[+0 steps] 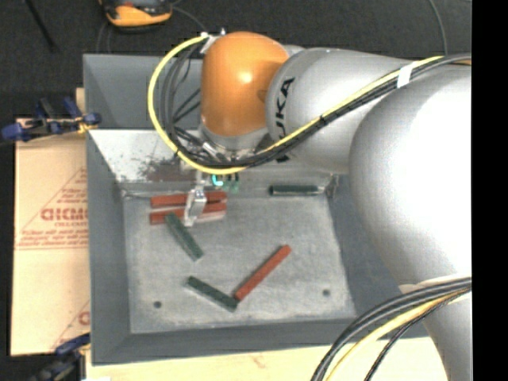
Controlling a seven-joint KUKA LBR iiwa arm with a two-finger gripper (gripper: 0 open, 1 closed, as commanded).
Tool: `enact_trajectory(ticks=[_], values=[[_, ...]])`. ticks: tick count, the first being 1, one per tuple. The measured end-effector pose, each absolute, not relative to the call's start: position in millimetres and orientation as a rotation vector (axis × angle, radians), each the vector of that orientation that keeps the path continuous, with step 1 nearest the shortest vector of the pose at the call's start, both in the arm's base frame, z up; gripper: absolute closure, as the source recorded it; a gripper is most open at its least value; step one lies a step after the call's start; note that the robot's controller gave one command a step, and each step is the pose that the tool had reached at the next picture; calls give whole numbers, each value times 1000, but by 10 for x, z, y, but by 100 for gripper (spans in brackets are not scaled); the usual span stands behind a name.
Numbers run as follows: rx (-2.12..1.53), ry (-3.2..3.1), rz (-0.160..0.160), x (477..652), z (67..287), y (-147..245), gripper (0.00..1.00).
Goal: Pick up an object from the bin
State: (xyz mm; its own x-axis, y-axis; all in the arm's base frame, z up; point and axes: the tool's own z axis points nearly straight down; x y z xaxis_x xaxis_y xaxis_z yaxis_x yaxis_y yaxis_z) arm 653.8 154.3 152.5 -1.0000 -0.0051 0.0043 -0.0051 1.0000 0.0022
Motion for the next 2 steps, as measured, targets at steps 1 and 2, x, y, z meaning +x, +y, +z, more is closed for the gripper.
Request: enact_trajectory(ticks=[1, 2], values=[[5, -3146, -6, 6559, 1578, 1539, 0], [-136, -3158, -15, 6511, 898, 1566, 100]])
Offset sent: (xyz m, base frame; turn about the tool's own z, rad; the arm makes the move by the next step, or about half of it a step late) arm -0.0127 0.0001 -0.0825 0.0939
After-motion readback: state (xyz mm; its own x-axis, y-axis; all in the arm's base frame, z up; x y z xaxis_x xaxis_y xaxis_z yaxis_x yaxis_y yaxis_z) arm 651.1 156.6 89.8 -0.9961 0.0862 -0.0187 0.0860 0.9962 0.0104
